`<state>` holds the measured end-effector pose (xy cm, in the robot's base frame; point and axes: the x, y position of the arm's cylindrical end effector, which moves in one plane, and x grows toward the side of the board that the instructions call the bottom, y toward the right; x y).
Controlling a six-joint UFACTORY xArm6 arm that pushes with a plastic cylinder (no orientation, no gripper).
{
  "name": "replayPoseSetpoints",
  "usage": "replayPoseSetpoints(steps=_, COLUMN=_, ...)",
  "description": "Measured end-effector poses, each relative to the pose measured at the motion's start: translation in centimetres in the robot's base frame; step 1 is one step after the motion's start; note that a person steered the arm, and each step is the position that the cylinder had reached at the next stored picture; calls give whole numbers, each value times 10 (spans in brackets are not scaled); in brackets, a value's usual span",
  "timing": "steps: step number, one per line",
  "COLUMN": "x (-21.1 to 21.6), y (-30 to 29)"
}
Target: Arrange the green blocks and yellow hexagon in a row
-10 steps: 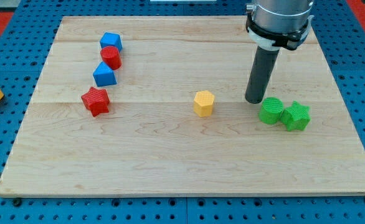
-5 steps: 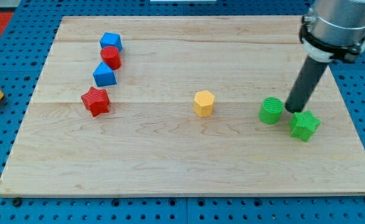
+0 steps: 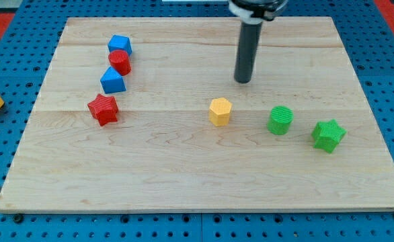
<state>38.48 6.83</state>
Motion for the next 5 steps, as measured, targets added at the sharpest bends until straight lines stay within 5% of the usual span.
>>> replayPoseSetpoints(steps=3, x=52, y=-26)
replayPoseSetpoints(steps=5, x=32, y=-83)
